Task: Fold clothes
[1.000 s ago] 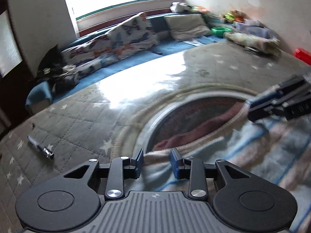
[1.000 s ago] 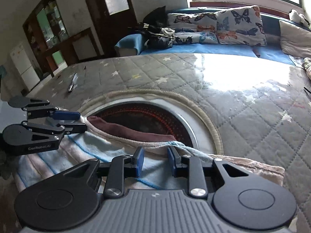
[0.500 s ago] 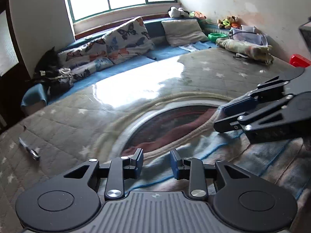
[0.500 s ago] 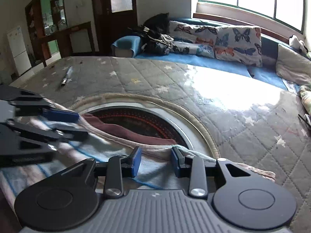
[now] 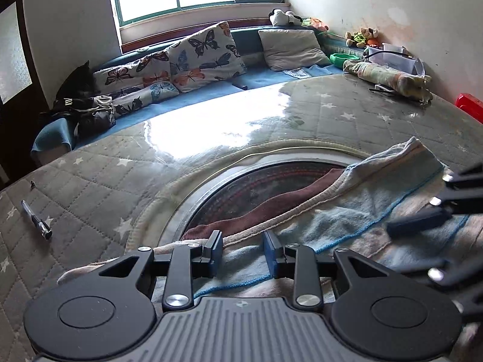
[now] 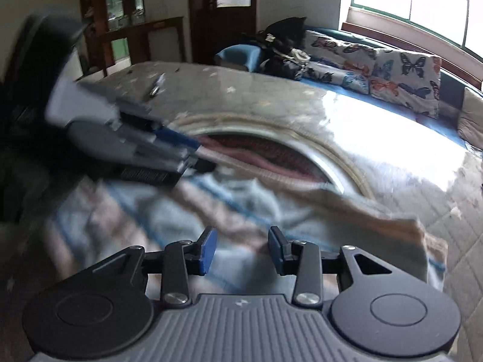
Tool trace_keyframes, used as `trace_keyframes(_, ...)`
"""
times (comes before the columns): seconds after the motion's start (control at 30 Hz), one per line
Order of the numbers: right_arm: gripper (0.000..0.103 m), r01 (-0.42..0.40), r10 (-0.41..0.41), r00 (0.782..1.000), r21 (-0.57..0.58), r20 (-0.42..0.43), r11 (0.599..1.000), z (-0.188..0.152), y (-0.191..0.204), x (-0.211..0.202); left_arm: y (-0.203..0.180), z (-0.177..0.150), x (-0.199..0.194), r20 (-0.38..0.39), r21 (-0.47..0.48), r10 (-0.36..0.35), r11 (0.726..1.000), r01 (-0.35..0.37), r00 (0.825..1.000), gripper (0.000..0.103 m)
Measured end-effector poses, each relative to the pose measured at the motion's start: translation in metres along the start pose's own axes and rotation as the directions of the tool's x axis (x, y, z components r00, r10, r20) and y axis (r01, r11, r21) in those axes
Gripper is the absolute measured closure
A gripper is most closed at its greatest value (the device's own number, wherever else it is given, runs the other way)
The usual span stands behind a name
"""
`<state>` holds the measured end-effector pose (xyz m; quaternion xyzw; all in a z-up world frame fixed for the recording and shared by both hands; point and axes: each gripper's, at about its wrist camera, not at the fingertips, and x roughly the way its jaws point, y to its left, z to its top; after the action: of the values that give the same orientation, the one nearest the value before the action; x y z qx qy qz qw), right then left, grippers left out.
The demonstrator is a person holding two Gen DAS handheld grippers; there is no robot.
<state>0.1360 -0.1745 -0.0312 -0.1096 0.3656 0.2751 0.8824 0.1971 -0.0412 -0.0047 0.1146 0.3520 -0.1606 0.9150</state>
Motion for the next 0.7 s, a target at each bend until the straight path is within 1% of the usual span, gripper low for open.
trace_keyframes(0.07,0.063,-0.016,0.016,1.000,-0.001,0.002,1.000,-0.009,0.000,-0.009,-0.001,0.000,0.000,0.000,-0.003,0.003,1.000,-0.003,1.000,0.070)
trace_keyframes(0.17,0.063,-0.040,0.040,0.999,0.032,0.000,0.999,-0.017,-0.004,-0.023,-0.001,0.000,-0.001,0.000,-0.008,0.009,1.000,-0.009,1.000,0.068)
trace_keyframes(0.23,0.061,-0.040,0.040,0.999,0.048,0.008,0.998,-0.020,-0.010,-0.032,-0.002,0.000,-0.003,0.003,-0.011,0.015,1.000,-0.015,1.000,0.062)
trace_keyframes(0.3,0.058,-0.011,0.009,1.000,0.061,0.027,0.998,-0.019,-0.018,-0.039,-0.004,-0.002,-0.008,0.013,-0.014,0.025,1.000,-0.025,1.000,0.057)
trace_keyframes(0.33,0.058,0.008,-0.010,0.999,0.070,0.034,0.998,-0.018,-0.023,-0.040,-0.004,-0.003,-0.012,0.018,-0.016,0.019,1.000,-0.019,1.000,0.056)
trace_keyframes(0.37,0.058,0.028,-0.032,0.999,0.092,0.038,0.995,-0.017,-0.032,-0.040,-0.005,-0.004,-0.015,0.023,-0.019,0.014,1.000,-0.013,1.000,0.054)
trace_keyframes(0.43,0.058,0.059,-0.067,0.997,0.156,0.041,0.986,-0.014,-0.054,-0.037,-0.009,-0.007,-0.023,0.034,-0.011,0.008,1.000,-0.008,0.999,0.048)
trace_keyframes(0.5,0.057,0.080,-0.090,0.995,0.211,0.040,0.974,-0.016,-0.071,-0.034,-0.014,-0.011,-0.029,0.043,0.007,0.006,1.000,-0.006,0.999,0.046)
trace_keyframes(0.57,0.060,0.101,-0.115,0.993,0.280,0.033,0.955,-0.022,-0.094,-0.031,-0.018,-0.015,-0.035,0.046,0.021,0.009,1.000,-0.010,0.999,0.045)
trace_keyframes(0.6,0.061,0.110,-0.127,0.991,0.300,0.037,0.948,-0.023,-0.101,-0.032,-0.018,-0.017,-0.038,0.048,0.019,0.010,1.000,-0.011,0.999,0.044)
trace_keyframes(0.7,0.061,0.130,-0.160,0.985,0.320,0.071,0.938,-0.021,-0.106,-0.043,-0.015,-0.024,-0.046,0.055,-0.001,0.013,1.000,-0.013,0.998,0.044)
